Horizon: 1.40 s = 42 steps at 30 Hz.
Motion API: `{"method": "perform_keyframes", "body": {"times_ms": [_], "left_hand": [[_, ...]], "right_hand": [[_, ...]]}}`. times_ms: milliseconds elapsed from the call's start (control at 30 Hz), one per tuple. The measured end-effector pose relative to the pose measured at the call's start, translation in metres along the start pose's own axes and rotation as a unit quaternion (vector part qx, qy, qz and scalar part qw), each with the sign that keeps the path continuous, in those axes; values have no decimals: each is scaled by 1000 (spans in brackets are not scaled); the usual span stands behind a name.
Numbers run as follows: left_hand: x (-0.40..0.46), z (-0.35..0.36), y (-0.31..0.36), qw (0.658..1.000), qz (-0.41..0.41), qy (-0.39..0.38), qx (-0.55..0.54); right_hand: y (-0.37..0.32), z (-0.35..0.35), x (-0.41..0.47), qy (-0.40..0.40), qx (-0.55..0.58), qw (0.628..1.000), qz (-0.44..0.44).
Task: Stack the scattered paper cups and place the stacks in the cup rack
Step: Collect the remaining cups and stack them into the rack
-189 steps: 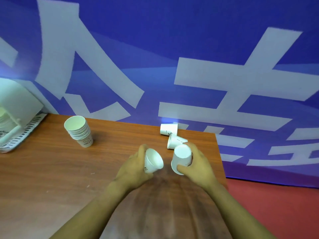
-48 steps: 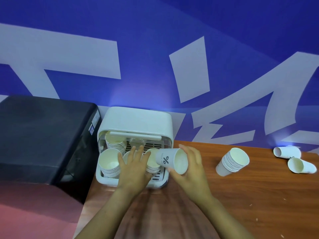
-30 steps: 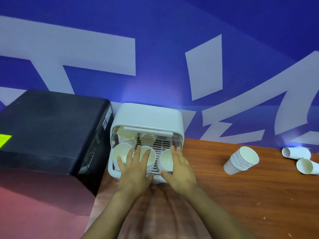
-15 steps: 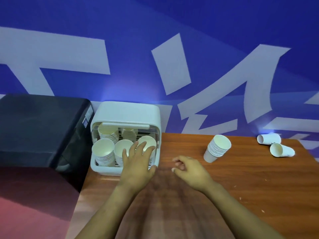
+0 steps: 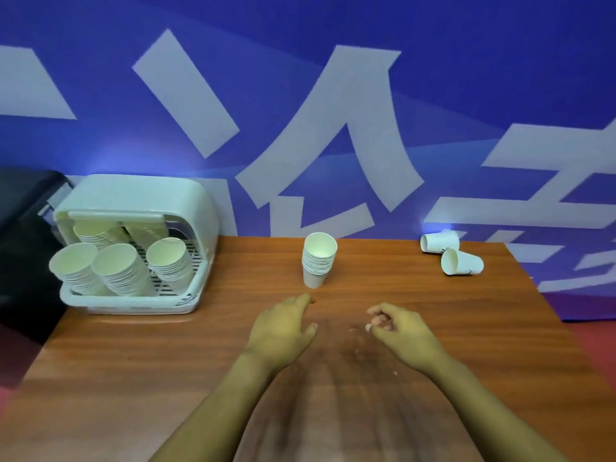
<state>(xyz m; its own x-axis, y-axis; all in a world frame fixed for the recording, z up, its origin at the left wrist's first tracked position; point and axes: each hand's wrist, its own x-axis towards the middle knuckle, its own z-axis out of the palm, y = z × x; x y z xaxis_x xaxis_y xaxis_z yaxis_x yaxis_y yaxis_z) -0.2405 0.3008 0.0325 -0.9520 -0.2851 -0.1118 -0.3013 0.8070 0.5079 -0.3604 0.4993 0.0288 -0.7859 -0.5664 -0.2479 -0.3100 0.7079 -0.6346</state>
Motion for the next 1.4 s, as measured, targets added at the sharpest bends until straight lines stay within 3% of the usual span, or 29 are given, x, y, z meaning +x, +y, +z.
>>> {"method": "perform_keyframes", "body": {"times_ms": [133,400,600,800,1067,1400], "left_hand": [[4,28,18,998,-27,-57,-1],[65,47,41,998,7,-61,-18],[86,85,77,991,-4,-130,-2],[137,101,130,996,-31,-85,22],[225,133,205,994,-48,-81,61],[344,179,244,989,-32,-80,118]], "right_hand": [[27,-17,-1,-18,-3,1000,2],[69,-39,2,1,8,999,33],[123,-70,14,-6,26,998,60],[178,-131,51,-7,-10,999,31],[239,-199,124,0,-76,997,7],[290,-200,196,-48,-150,986,-47]]}}
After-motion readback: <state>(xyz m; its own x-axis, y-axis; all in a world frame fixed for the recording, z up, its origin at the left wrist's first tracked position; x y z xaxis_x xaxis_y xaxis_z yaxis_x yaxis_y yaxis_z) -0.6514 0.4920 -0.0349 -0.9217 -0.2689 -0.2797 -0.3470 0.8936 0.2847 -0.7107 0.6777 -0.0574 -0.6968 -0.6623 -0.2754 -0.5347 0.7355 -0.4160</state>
